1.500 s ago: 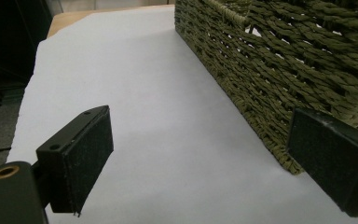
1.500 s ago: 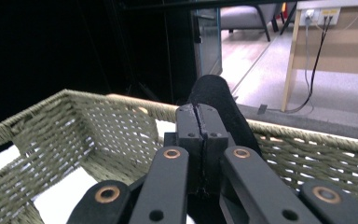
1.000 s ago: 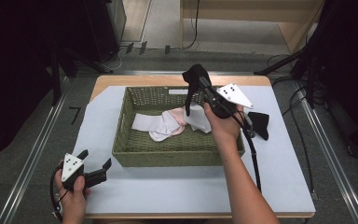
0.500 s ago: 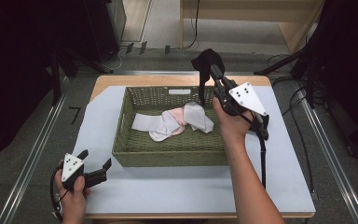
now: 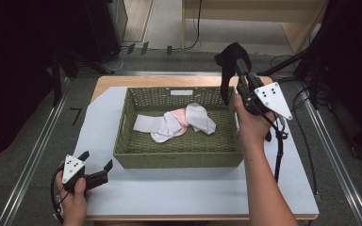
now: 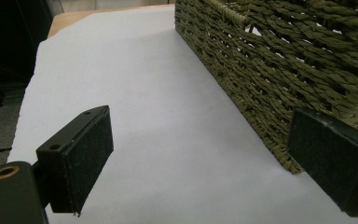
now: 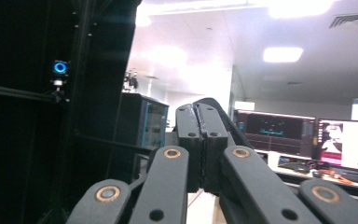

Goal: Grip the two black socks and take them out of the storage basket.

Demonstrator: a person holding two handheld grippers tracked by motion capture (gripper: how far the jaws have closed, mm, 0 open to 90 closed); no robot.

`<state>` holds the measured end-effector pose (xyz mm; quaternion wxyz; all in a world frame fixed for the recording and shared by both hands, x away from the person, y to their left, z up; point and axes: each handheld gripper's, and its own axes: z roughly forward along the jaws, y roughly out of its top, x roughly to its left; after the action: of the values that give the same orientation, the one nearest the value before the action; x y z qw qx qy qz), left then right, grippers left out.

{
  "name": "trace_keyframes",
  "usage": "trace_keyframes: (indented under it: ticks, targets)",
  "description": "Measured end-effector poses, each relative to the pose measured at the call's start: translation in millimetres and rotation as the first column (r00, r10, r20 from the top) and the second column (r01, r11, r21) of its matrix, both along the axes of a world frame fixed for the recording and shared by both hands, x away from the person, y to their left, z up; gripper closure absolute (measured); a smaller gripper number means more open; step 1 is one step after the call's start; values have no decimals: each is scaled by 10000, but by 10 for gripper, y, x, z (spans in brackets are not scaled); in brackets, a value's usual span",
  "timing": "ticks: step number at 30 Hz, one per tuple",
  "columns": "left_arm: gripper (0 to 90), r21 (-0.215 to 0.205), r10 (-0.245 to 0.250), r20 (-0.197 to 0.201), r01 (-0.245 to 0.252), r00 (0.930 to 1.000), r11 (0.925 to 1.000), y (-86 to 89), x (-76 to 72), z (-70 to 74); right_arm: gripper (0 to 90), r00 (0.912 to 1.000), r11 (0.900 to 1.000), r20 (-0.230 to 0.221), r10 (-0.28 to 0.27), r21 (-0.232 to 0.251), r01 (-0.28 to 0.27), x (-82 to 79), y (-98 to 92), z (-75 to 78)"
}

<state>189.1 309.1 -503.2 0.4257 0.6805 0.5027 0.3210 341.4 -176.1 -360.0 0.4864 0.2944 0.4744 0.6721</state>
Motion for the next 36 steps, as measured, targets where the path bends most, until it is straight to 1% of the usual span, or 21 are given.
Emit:
trace_keyframes:
  ticks: [4,7,9,10,11,15,18,23,25,26,27,28,29,30,36]
  targets:
    - [84,13,9,1,-9,10000,10000,-1,-1,0,900,9996,9996,42,-290,58,290,-21,-161,19]
    - [84,18,4,31,-4,10000,10000,-3,0,-2,900,9988,9985,22,-499,224,498,-46,-285,17]
    - [84,50,-10,23,10,10000,10000,-3,0,-1,900,9979,9975,-64,-651,256,653,-60,-365,-2]
    - [84,50,-10,23,10,10000,10000,-3,0,-1,900,9979,9975,-64,-651,256,653,-60,-365,-2]
    - [84,85,-12,22,12,10000,10000,-3,-1,0,900,9969,9966,-131,-773,272,776,-73,-442,-34]
    - [84,68,3,56,-3,10000,10000,-7,-1,-2,900,9937,9939,-343,-1071,224,1079,-89,-593,-134]
    - [84,66,8,65,-8,10000,10000,-9,-1,-2,900,9899,9910,-597,-1289,277,1307,-96,-707,-230]
    - [84,59,35,85,-35,10000,10000,-13,-2,-3,900,9791,9841,-1148,-1679,392,1734,-100,-892,-425]
    - [84,57,33,86,-34,10000,10000,-13,-1,-4,900,9743,9820,-1354,-1799,330,1859,-101,-941,-512]
    - [84,57,33,86,-34,10000,10000,-13,-1,-4,900,9743,9820,-1354,-1799,330,1859,-101,-941,-512]
    - [84,67,34,84,-34,10000,10000,-13,-2,-3,900,9690,9801,-1572,-1904,257,1968,-100,-981,-600]
    - [84,68,35,87,-35,10000,10000,-14,-2,-4,900,9667,9793,-1680,-1931,278,2004,-101,-1000,-644]
    - [84,68,35,87,-35,10000,10000,-14,-2,-4,900,9667,9793,-1680,-1931,278,2004,-101,-1000,-644]
    - [84,61,40,90,-41,10000,10000,-13,-3,-4,900,9597,9764,-1916,-2057,261,2145,-97,-1030,-730]
    - [84,54,38,108,-39,9999,10000,-12,-3,-4,900,9413,9728,-2544,-2220,84,2317,-104,-1079,-983]
